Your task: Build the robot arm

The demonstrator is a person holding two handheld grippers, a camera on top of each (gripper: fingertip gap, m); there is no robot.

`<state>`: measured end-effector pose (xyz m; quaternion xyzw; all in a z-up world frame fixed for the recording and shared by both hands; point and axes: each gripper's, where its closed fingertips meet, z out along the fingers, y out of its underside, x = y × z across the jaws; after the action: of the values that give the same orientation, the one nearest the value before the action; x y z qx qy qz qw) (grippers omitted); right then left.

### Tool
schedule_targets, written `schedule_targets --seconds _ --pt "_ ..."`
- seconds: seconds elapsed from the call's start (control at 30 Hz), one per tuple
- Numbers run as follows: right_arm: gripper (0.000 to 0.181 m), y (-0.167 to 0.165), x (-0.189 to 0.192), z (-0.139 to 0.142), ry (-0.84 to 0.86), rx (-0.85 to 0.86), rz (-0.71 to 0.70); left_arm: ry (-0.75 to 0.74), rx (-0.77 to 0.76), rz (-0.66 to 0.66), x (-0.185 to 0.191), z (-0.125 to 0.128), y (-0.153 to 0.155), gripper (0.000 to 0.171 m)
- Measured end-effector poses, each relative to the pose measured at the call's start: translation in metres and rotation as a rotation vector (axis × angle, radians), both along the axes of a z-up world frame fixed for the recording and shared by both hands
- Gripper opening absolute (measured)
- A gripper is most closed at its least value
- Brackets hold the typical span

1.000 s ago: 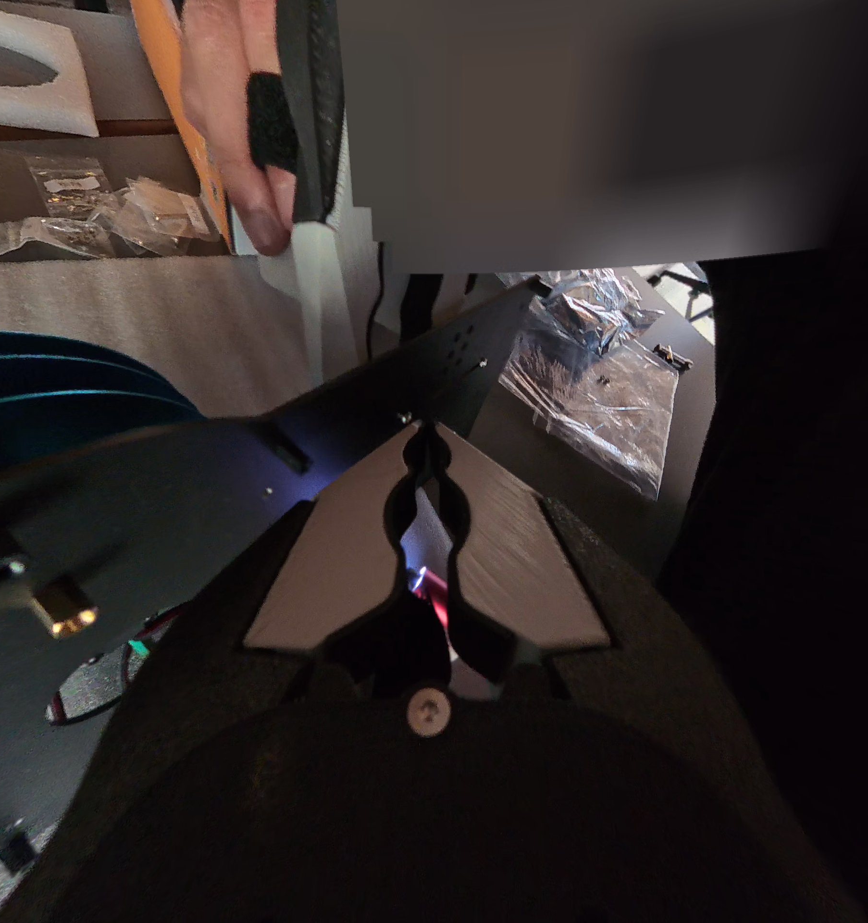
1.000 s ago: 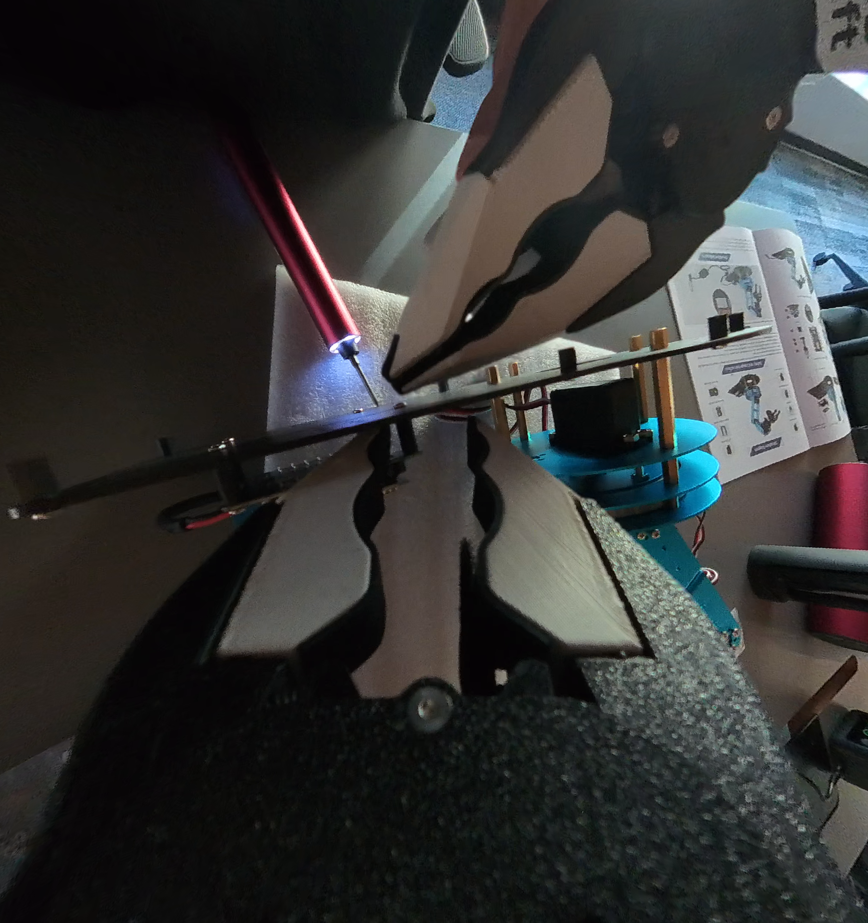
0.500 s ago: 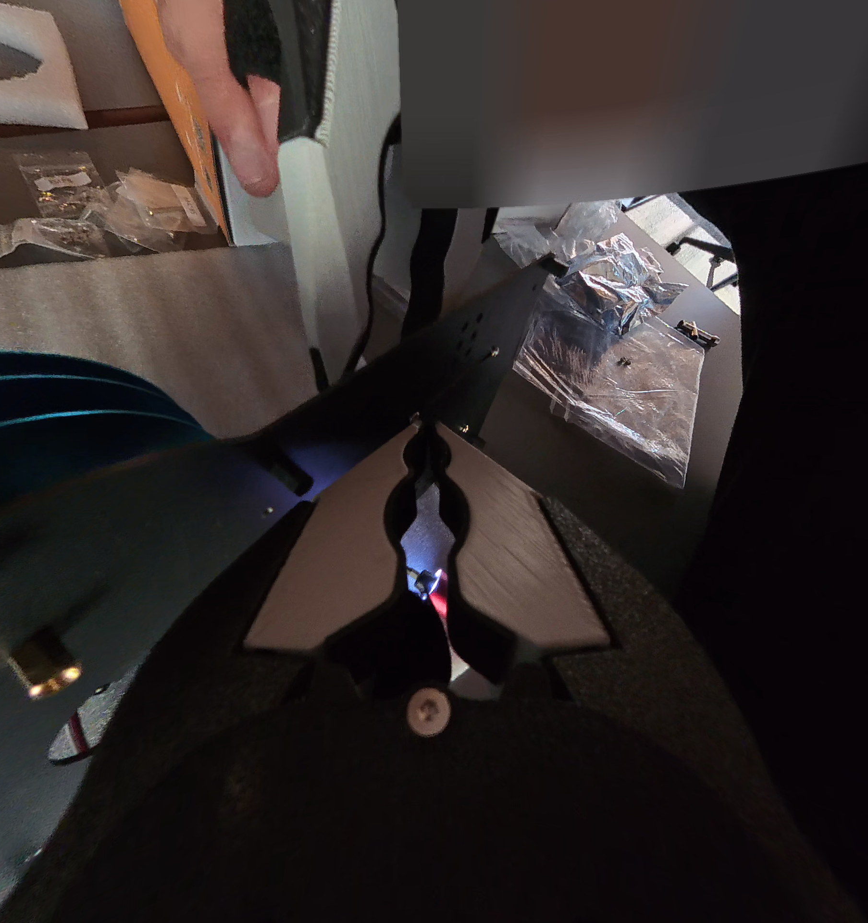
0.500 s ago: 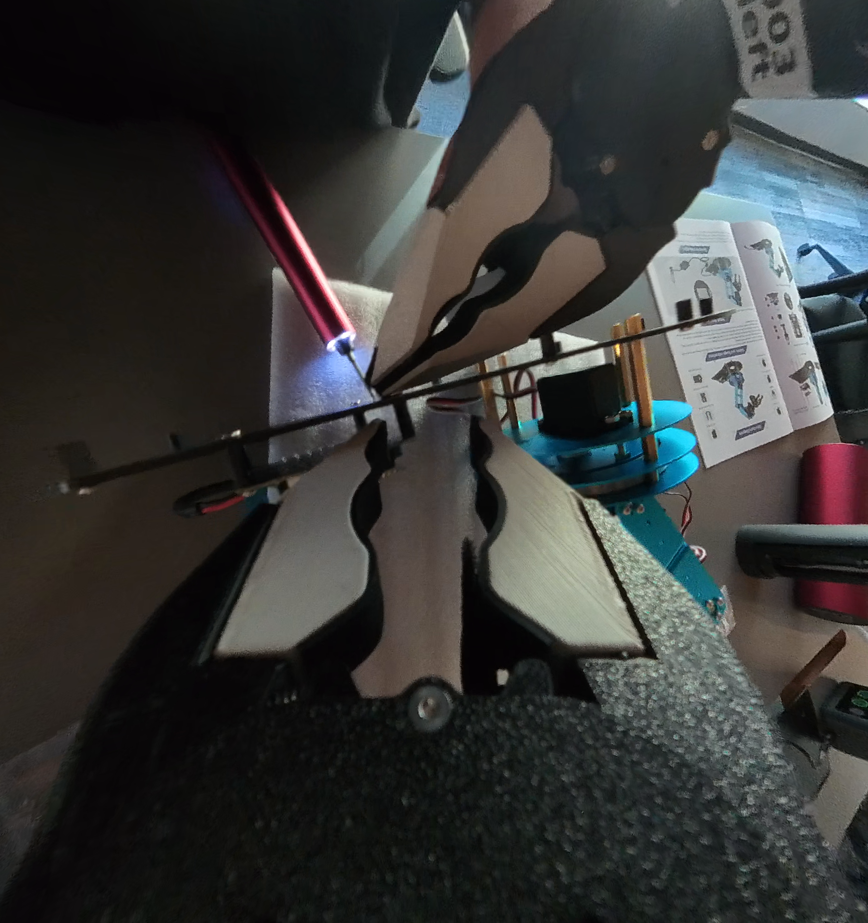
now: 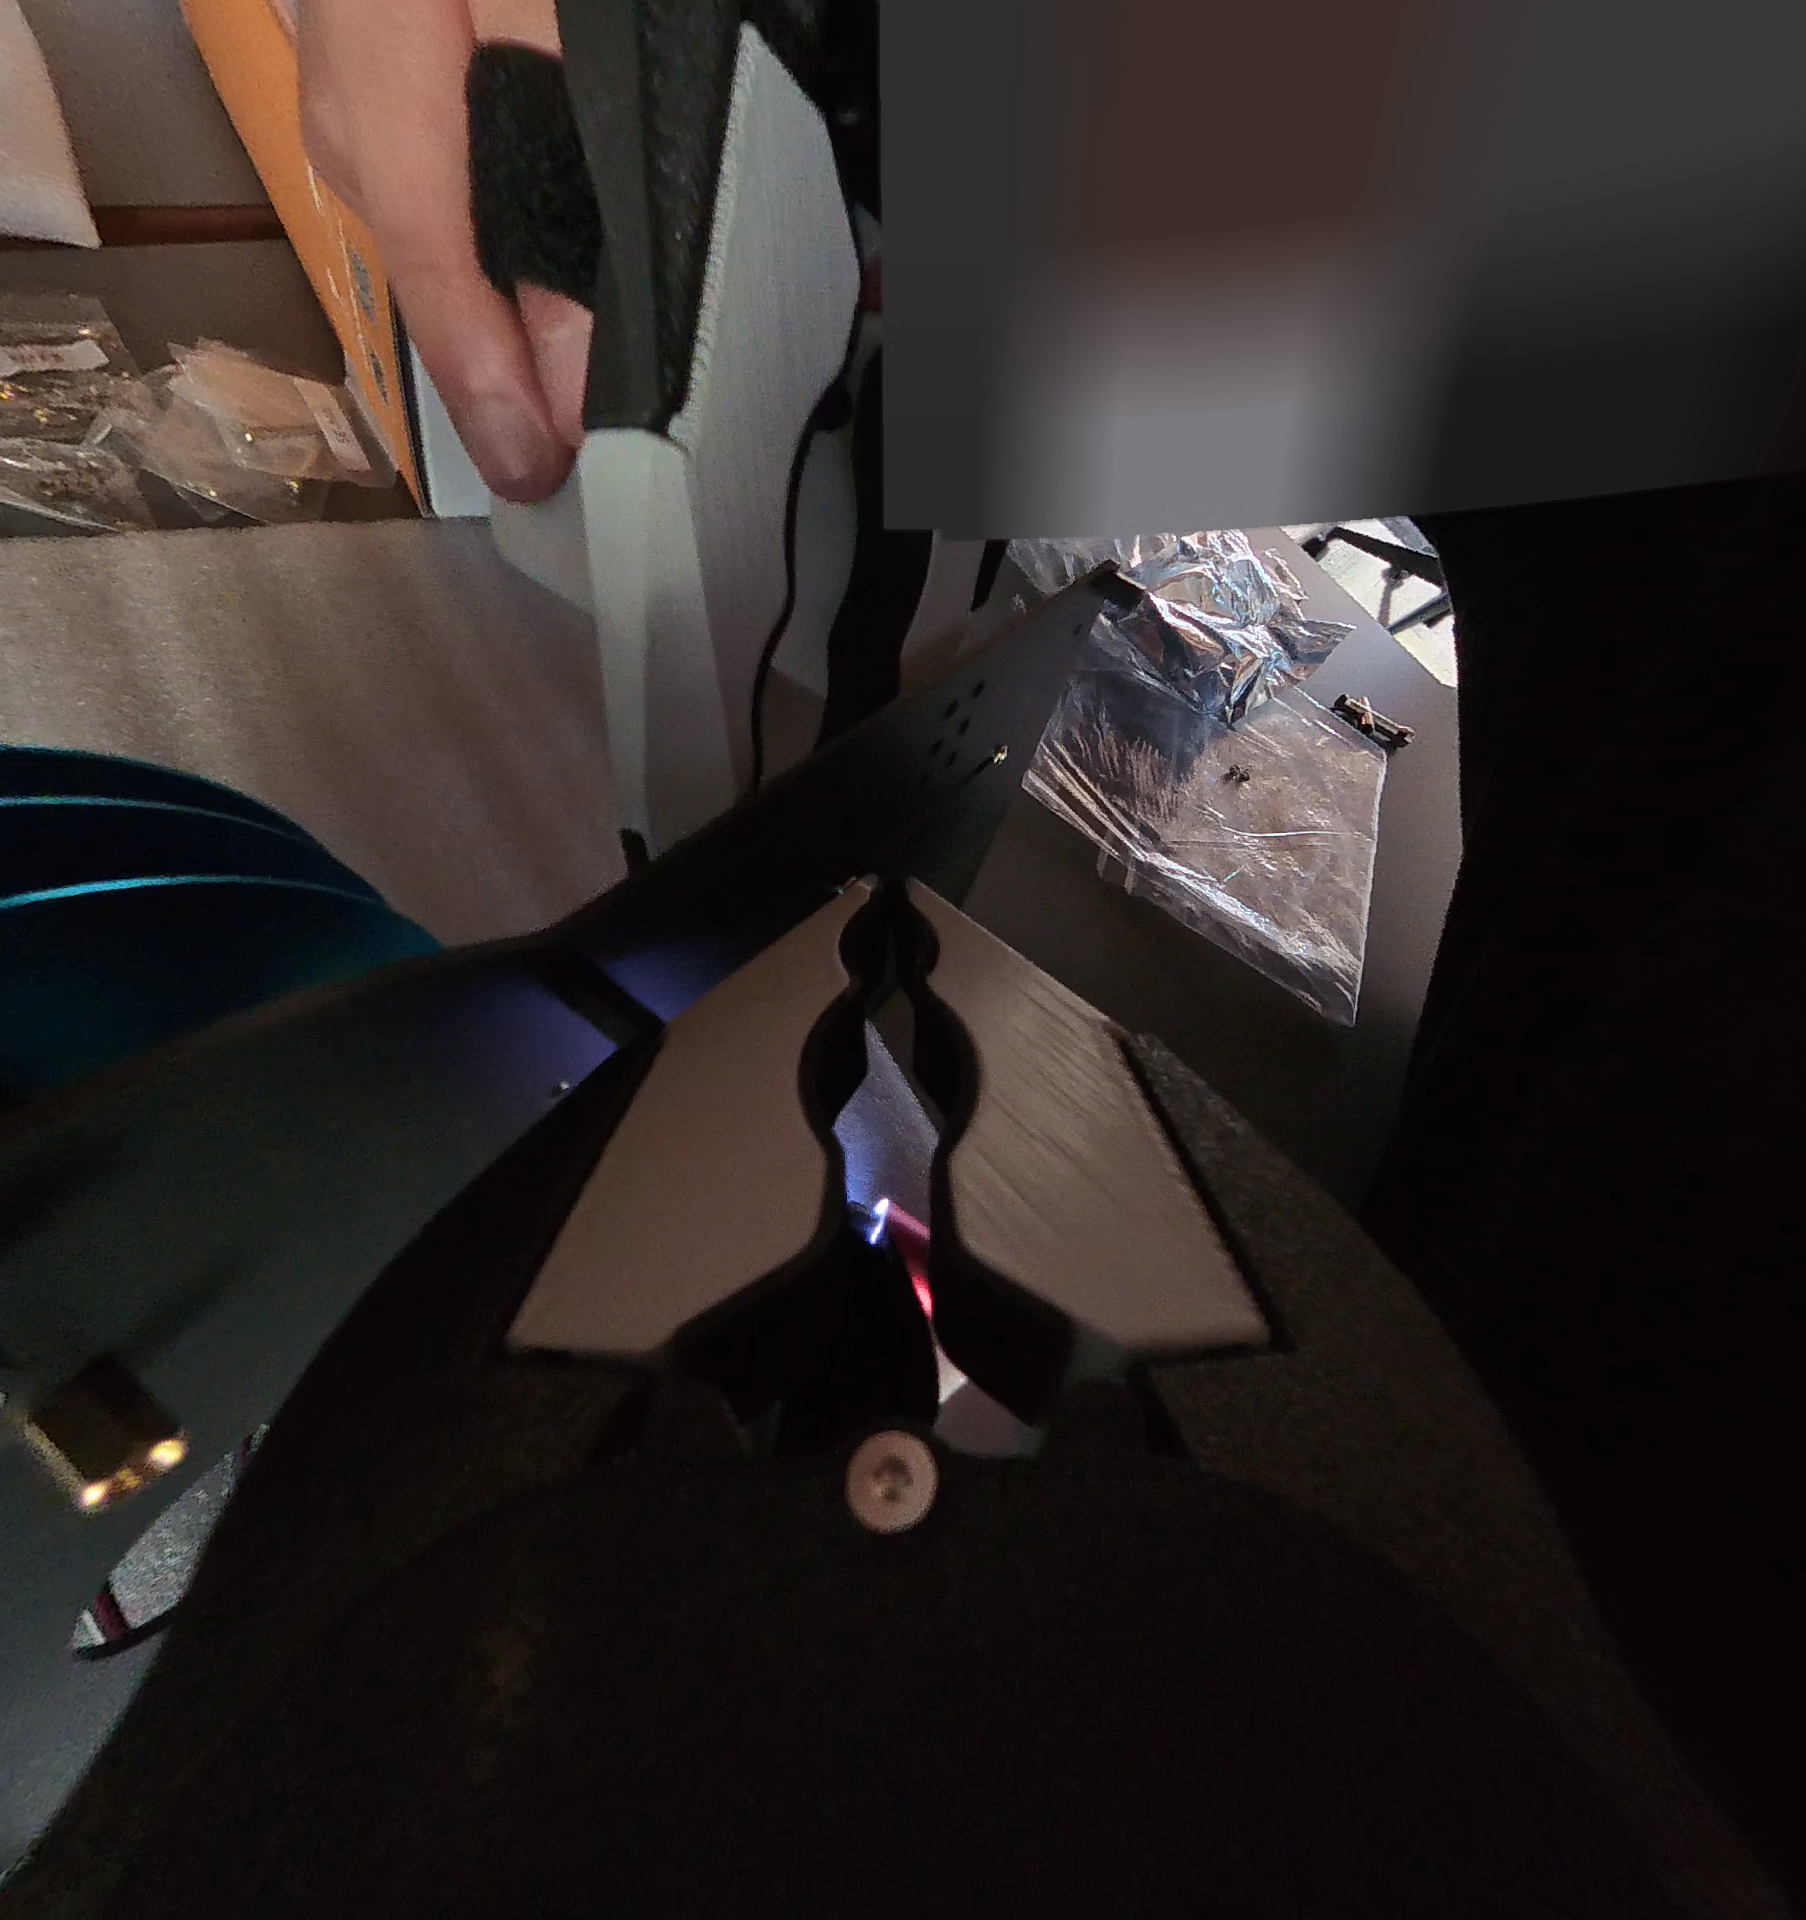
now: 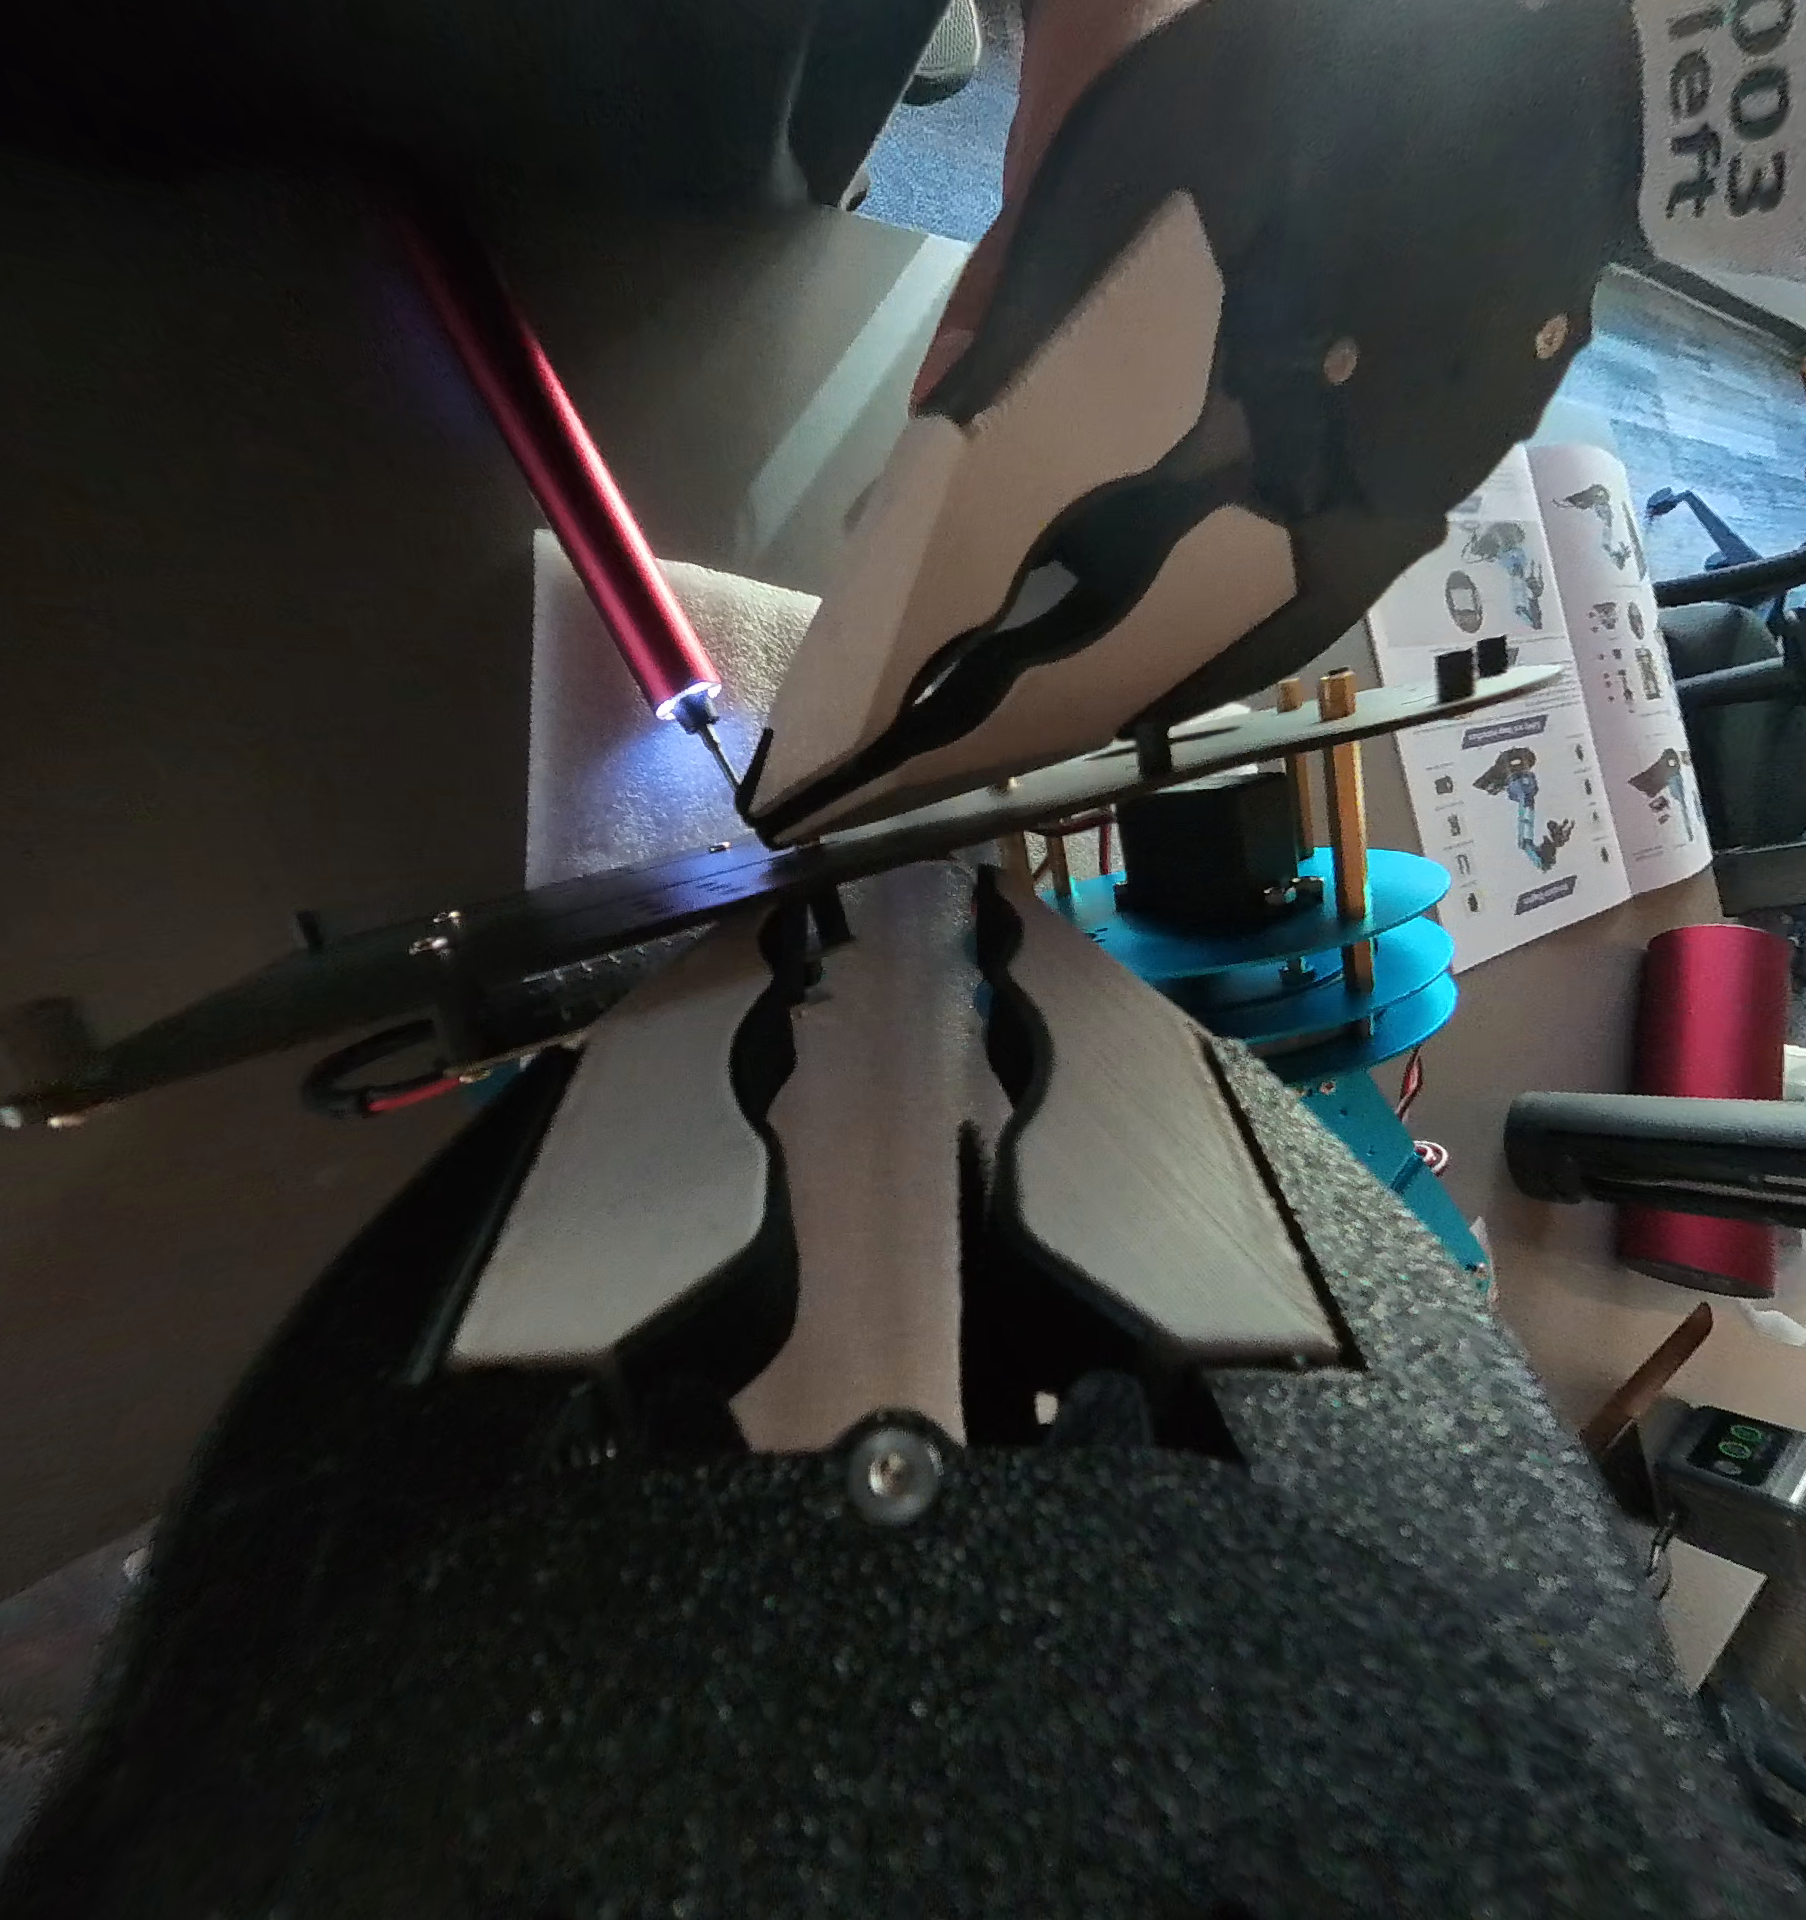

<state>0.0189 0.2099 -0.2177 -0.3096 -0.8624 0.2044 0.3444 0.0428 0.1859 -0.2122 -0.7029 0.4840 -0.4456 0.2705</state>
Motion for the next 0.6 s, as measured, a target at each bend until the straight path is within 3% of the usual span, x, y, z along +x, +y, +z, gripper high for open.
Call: schedule_targets --seconds 0.13,0.2,0.27,0.33,0.43,0.6 --pt "0.036 0.003 0.005 0.009 -0.001 -0.046 -0.033 0.005 -0.004 0.001 0.000 0.000 0.001 0.000" --pt "0.023 0.005 0.006 0.026 0.064 -0.071 -0.051 0.005 -0.003 0.002 0.000 0.000 0.001 0.000" --pt "0.021 0.009 0.012 0.034 0.103 -0.044 -0.049 0.005 -0.002 0.004 0.000 0.000 0.001 0.000" --pt "0.022 0.015 0.018 0.024 0.055 0.024 -0.057 0.005 0.005 0.007 0.000 0.000 0.001 0.000" --pt "0.032 0.001 0.011 0.017 0.044 -0.038 -0.018 0.005 0.015 0.012 0.000 0.000 0.001 0.000" --pt "0.036 0.003 0.002 0.004 0.029 0.003 -0.020 0.004 0.021 0.015 0.001 -0.001 0.001 0.000"
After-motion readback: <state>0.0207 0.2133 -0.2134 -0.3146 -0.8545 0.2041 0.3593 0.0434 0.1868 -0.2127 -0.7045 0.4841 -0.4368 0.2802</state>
